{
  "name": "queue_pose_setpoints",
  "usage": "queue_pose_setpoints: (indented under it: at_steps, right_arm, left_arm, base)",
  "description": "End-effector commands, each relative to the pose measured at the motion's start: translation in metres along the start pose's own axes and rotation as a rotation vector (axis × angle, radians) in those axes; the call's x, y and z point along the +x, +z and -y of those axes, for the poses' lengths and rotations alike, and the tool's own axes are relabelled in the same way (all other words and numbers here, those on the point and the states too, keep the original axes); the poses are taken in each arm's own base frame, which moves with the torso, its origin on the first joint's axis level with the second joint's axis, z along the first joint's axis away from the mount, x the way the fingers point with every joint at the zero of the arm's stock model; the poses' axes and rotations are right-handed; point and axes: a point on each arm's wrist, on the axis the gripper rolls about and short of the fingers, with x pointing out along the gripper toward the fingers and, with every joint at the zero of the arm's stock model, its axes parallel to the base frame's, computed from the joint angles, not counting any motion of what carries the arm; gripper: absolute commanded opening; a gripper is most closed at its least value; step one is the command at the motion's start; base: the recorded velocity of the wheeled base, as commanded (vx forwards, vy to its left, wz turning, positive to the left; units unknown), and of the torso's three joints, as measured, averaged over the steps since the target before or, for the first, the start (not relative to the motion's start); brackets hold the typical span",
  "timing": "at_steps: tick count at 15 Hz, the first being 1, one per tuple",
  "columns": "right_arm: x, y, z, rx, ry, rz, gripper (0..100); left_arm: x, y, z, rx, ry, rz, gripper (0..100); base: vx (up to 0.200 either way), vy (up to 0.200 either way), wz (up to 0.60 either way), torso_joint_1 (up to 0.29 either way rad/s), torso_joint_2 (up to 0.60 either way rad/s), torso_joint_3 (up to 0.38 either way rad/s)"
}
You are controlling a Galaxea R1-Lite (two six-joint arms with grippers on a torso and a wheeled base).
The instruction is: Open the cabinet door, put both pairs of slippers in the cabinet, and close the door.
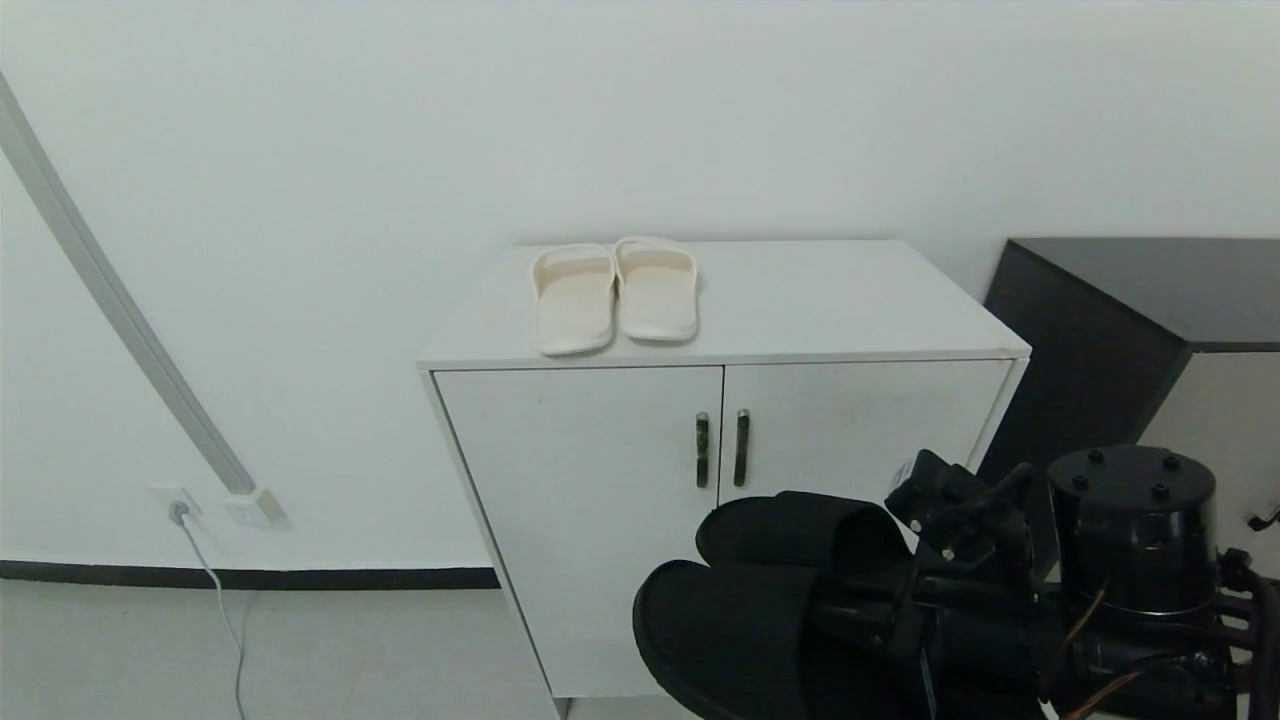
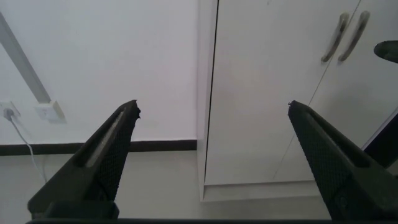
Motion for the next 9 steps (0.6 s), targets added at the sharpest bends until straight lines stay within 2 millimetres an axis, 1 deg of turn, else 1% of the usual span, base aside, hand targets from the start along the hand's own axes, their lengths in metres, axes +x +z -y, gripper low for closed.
queue_pose_setpoints:
  at_steps: [1, 5, 9]
  right_arm:
    - [-0.0003, -0.0004, -0.0002, -0.003, 0.001, -0.001, 0]
    - [-0.0002, -0.0018, -0.0006, -0.005, 0.002, 0.007, 0]
    - [0.0003, -0.0033, -0.0009, -0.004, 0.004, 0.001, 0]
  left_arm:
    - [0.0000, 0.0000, 0.0000, 0.000, 0.000, 0.000, 100]
    - [0.0001, 0.0000, 0.0000, 0.000, 0.000, -0.002, 100]
    - [0.0000, 0.0000, 0.0000, 0.000, 0.001, 0.000, 100]
  base:
    - [0.000, 0.000, 0.00, -0.188, 0.50, 0.325]
    - [0.000, 0.000, 0.00, -0.178, 0.49, 0.315]
    - [0.000, 0.000, 0.00, -0.145, 0.48, 0.328]
